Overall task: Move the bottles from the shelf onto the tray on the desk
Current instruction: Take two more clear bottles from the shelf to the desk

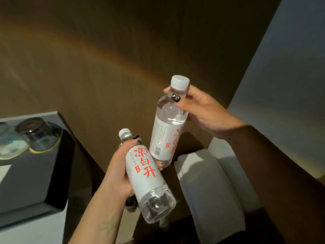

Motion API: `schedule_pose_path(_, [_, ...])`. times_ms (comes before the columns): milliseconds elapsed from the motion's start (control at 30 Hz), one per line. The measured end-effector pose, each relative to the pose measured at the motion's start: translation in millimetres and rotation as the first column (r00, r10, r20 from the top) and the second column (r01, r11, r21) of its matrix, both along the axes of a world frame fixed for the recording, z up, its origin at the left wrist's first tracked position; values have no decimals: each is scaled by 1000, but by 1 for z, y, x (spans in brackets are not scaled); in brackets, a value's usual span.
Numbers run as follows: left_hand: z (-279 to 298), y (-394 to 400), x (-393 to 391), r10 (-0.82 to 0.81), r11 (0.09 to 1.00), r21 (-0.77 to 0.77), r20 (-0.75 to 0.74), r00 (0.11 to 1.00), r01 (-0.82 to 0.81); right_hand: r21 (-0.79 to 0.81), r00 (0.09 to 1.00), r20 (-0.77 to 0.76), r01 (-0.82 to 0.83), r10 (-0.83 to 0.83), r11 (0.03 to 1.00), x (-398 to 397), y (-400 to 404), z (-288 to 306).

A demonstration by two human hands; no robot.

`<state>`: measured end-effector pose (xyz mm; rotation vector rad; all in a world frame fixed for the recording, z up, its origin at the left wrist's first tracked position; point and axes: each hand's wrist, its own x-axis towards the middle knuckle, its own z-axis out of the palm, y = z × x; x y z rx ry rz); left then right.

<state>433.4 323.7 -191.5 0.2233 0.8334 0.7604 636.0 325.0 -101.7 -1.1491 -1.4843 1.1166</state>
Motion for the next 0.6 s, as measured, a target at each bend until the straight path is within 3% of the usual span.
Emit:
schedule_pose_path(167, [22,-58,-5,-9,992,124,-30,1000,13,185,991,-90,111,-96,976,-9,-46,16])
schedule_pose_path(367, [34,-146,6,9,993,114,61,998,-16,73,944,-316,-78,97,994,-24,-117,8])
schedule_pose_path(500, [38,-193,2,23,990,141,39,999,-28,-31,956,-268,110,-114,993,-36,-154,-1])
schedule_pose_path(600, [38,-222,-7,44,981,189,-20,999,-39,-81,899,-397,166,-184,983,-41,-174,2])
